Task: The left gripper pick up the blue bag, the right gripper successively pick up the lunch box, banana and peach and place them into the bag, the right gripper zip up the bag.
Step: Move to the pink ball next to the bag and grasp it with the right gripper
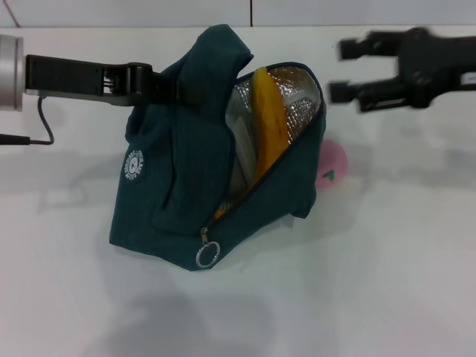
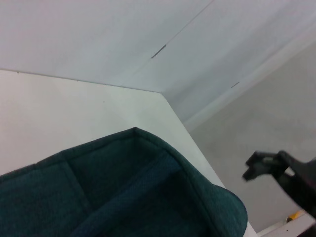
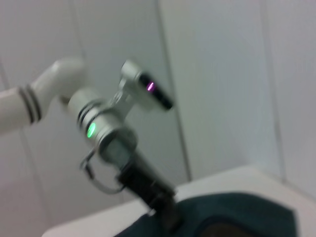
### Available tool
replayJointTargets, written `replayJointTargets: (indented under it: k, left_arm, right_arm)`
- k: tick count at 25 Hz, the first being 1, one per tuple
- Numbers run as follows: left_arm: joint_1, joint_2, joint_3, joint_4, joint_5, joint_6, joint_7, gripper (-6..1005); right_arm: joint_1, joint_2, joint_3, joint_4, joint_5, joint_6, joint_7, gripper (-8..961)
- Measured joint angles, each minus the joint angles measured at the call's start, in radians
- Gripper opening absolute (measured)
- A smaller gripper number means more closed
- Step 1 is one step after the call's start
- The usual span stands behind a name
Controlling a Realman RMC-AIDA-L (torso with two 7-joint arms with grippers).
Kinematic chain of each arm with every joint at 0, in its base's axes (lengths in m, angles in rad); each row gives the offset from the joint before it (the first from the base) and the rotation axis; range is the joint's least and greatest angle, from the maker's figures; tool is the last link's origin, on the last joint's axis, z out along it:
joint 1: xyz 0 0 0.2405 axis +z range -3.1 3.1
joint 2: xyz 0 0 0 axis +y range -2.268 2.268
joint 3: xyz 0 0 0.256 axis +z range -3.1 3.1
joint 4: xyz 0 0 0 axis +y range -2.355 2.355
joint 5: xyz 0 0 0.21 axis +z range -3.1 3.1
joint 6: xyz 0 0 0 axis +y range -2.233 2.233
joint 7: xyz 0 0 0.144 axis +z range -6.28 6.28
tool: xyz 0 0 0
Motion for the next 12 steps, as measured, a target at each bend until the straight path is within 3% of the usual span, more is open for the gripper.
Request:
replayJointTargets:
  k: [5, 12]
  left_arm:
    - [0.002, -0.002, 0.0, -0.009, -0.001, -0.007, 0.005, 45]
    - [0.001, -0.001, -0.017, -0.014, -0.001, -0.008, 0.006, 45]
  right_arm:
    - [-0.072, -0.005, 0.085, -0.007, 0.002, 0.016, -0.02, 863]
    - [-0.189, -0.015, 0.11, 0.036, -0.018, 0.142, -0.126, 859]
